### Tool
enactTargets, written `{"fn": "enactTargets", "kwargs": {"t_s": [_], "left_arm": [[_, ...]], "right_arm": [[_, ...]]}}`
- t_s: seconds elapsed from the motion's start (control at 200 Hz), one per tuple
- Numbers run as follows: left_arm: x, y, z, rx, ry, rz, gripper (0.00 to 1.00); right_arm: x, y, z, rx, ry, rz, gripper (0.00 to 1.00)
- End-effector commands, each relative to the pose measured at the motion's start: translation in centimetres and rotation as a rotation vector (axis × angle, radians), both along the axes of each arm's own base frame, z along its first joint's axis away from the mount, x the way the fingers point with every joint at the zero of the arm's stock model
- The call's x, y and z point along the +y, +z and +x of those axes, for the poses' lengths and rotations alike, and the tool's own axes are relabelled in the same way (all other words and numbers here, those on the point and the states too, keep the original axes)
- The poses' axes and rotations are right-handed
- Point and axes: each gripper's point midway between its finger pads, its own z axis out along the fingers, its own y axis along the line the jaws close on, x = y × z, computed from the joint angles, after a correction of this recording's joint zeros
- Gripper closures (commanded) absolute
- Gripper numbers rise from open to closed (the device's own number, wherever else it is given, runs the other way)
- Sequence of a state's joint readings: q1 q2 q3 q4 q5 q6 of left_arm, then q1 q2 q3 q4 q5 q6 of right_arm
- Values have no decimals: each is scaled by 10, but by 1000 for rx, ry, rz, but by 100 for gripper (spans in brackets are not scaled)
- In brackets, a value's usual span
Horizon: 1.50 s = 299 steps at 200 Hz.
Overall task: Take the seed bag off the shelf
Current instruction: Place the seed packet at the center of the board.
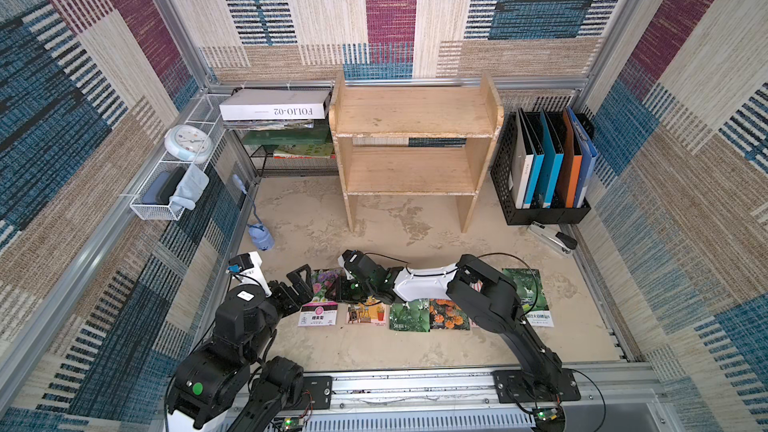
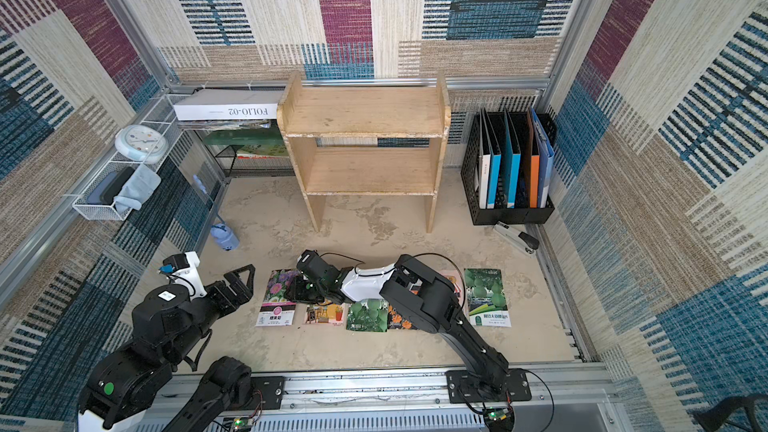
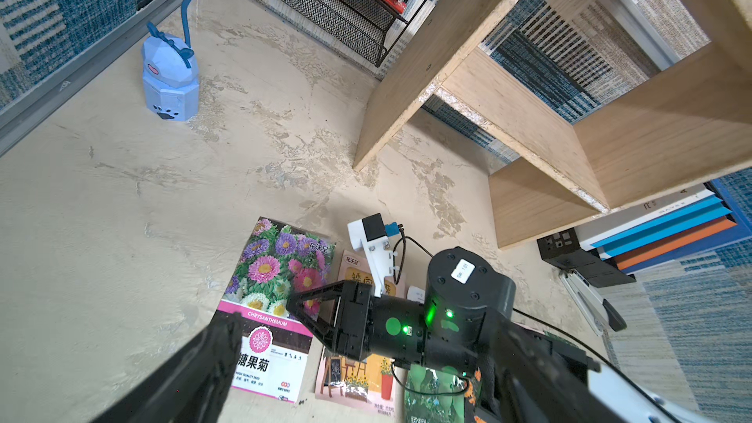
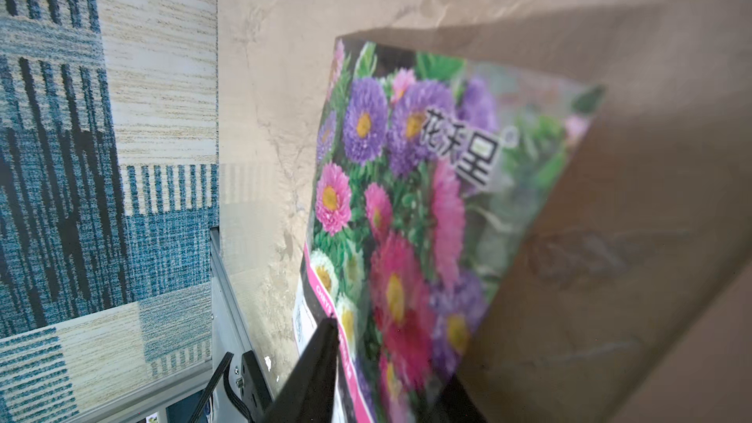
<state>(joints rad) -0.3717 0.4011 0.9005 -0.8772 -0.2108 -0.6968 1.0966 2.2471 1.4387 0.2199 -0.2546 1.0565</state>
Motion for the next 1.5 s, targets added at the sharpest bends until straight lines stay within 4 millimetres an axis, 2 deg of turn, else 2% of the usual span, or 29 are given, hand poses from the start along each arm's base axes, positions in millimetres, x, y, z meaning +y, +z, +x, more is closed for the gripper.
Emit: {"fn": "enactTargets", "kwargs": {"t_s": [0.0, 0.12, 0.18, 0.205, 0.296, 0.316, 0.341, 0.596, 0.676, 0.741, 0.872, 0.972, 1.127, 1.247, 1.352, 1.493], "left_arm": [[1, 0, -1, 1, 4, 1, 1], [1, 0, -1, 1, 3, -2, 0], [1, 0, -1, 1, 4, -4, 1], [1, 0, -1, 2, 4, -4, 1], [0, 1, -1, 0, 2, -6, 1], [1, 1, -1, 1, 4, -5, 1], [0, 1, -1, 1, 3, -5, 1], [2, 0, 1, -4, 10, 13, 1], [5, 4, 4, -25, 20, 32, 1], [7, 7, 8, -39, 33, 56, 1], [15, 15, 22, -52, 73, 138, 0], [22, 20, 35, -62, 115, 216, 1], [35, 22, 56, -109, 199, 358, 1], [42, 13, 72, -176, 236, 491, 1], [57, -11, 82, -186, 356, 573, 1], [52, -56, 106, -205, 357, 644, 2]], "right_arm": [[-16, -18, -2, 16, -22, -104, 51], [-19, -15, -1, 9, -29, -125, 40], [-22, -13, 1, 0, -39, -138, 37], [-24, -13, 2, -5, -42, -145, 30], [-29, -8, 5, -26, -59, -165, 26], [-30, -6, 6, -33, -64, -169, 16], [-31, -5, 6, -42, -65, -173, 12], [-36, 15, 12, -125, -60, -192, 5], [-36, 32, 14, -174, -55, -184, 4], [-35, 53, 15, -230, -42, -160, 2], [-33, 109, 17, -382, 1, -71, 0], [-41, 149, 16, -494, 27, -33, 0], [-84, 188, 17, -659, -11, -69, 0], [-138, 195, 23, -789, -91, -182, 0], [-194, 193, 32, -882, -166, -286, 0], [-273, 203, 47, -966, -312, -374, 0]]}}
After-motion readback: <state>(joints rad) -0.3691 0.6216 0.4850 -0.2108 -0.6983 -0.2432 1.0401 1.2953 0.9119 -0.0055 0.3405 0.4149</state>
